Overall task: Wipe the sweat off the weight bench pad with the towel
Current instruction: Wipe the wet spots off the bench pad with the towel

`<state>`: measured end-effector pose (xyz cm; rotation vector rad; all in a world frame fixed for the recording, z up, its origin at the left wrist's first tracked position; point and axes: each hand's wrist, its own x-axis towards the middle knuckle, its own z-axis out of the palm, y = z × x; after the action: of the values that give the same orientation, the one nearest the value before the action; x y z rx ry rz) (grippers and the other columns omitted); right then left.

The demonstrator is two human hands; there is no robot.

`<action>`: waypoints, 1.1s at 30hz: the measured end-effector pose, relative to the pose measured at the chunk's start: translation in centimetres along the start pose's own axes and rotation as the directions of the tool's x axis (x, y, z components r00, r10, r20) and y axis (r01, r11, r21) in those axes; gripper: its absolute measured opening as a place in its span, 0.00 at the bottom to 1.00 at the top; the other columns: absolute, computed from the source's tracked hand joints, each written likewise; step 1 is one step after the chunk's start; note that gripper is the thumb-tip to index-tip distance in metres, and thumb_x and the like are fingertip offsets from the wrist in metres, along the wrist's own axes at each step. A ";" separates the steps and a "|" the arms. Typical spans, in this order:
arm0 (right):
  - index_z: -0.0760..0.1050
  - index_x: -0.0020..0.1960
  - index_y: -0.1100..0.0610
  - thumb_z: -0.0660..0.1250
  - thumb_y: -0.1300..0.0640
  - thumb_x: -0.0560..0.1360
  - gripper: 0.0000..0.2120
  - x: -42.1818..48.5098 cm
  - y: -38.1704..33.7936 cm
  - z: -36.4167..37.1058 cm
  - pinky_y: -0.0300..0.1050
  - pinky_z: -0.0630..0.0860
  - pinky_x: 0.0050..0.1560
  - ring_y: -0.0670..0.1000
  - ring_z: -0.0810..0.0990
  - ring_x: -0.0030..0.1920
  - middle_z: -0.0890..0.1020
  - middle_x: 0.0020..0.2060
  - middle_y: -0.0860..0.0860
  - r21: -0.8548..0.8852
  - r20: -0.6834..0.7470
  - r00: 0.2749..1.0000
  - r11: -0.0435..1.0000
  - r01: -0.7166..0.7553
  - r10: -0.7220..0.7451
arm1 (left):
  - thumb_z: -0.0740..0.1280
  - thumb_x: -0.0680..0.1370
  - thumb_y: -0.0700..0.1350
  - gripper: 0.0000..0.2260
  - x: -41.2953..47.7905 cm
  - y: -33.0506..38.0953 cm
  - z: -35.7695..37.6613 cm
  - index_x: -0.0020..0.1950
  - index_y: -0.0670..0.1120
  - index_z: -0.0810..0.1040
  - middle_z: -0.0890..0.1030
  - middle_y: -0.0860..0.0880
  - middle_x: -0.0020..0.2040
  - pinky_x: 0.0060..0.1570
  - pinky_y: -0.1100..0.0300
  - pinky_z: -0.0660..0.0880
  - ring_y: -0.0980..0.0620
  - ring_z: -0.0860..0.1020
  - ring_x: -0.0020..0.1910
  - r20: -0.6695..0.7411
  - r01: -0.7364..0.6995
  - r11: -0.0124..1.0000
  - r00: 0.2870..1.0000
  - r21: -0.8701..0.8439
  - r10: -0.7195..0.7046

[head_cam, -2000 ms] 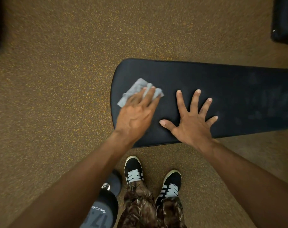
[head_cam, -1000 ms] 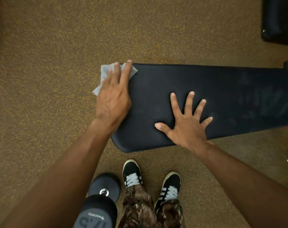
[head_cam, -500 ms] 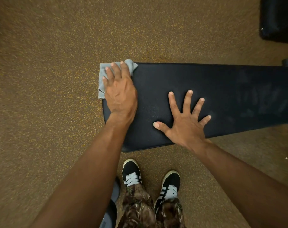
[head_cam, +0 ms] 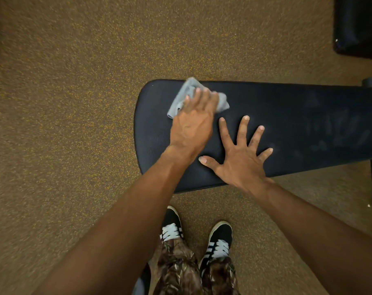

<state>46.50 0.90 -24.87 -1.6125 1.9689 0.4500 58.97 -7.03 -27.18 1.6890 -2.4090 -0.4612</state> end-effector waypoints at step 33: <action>0.70 0.71 0.44 0.62 0.37 0.77 0.25 -0.9 1.2 -1.9 0.64 0.65 0.70 0.50 0.69 0.71 0.71 0.70 0.47 0.521 -0.371 0.909 0.853 0.036 0.189 | 0.58 0.84 0.43 0.10 2.2 1.3 -2.5 0.63 0.46 0.76 0.82 0.47 0.54 0.55 0.52 0.78 0.51 0.81 0.52 0.263 0.280 -0.019 0.874 -0.960 -0.408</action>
<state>45.03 0.83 -22.92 -1.3412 2.2081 -0.4163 57.78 -9.09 -24.52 1.3589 -0.7884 -1.5953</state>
